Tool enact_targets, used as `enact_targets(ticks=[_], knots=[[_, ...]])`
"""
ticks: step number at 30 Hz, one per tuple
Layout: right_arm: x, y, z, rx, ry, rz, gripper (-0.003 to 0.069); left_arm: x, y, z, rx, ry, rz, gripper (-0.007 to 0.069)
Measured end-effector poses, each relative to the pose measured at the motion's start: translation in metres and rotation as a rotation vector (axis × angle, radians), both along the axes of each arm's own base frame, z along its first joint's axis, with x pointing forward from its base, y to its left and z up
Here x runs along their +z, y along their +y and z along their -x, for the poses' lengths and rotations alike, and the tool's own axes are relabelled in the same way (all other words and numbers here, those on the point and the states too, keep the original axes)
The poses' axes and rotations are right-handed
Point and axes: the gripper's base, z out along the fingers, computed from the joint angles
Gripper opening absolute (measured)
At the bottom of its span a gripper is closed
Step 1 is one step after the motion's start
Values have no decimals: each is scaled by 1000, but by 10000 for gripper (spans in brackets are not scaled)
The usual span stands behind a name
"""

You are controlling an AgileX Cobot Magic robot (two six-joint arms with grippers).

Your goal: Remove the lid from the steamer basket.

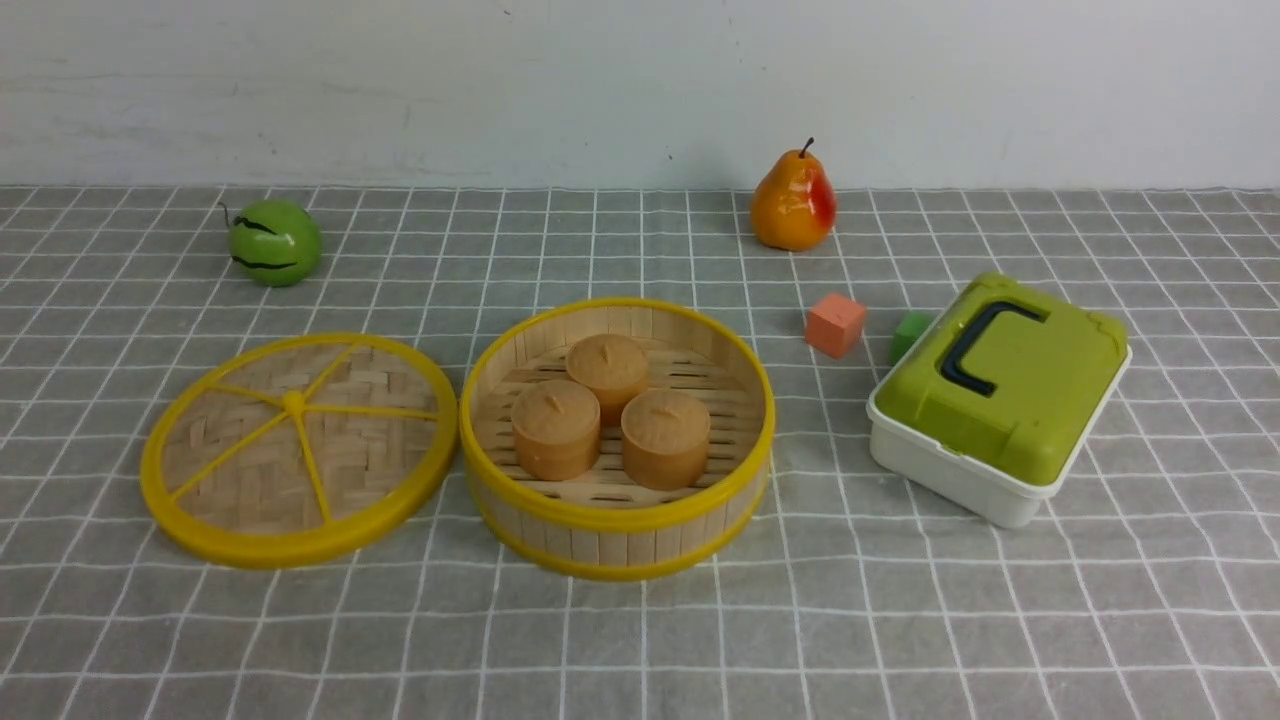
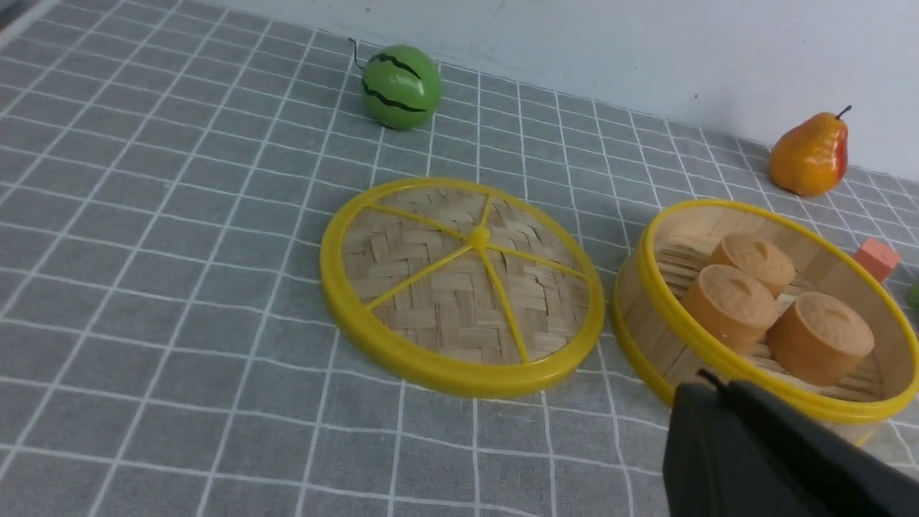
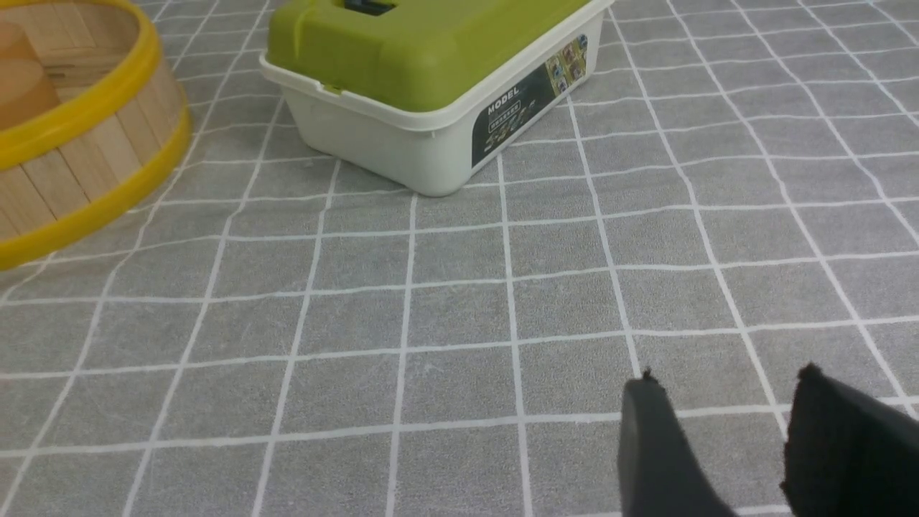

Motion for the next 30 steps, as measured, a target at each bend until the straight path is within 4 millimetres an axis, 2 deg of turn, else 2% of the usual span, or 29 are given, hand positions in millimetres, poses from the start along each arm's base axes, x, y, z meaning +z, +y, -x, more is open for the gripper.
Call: enact_targets(ticks=[5,11,20,24,30], knots=[[0,0,0,0,0,0,241,-30,-1,-3,-6,50,14,-13],[0,0,0,0,0,0,241,-56,-3,-7,-12,134,26,-13],[0,0,0,0,0,0,241,-65,-3,-9,-12,148,23,-13],[0,0,0,0,0,0,241,-81,-3,-9,-12,158,21,-13],[0,0,0,0,0,0,241,-93,0,-6,-2,52,-50,-13]])
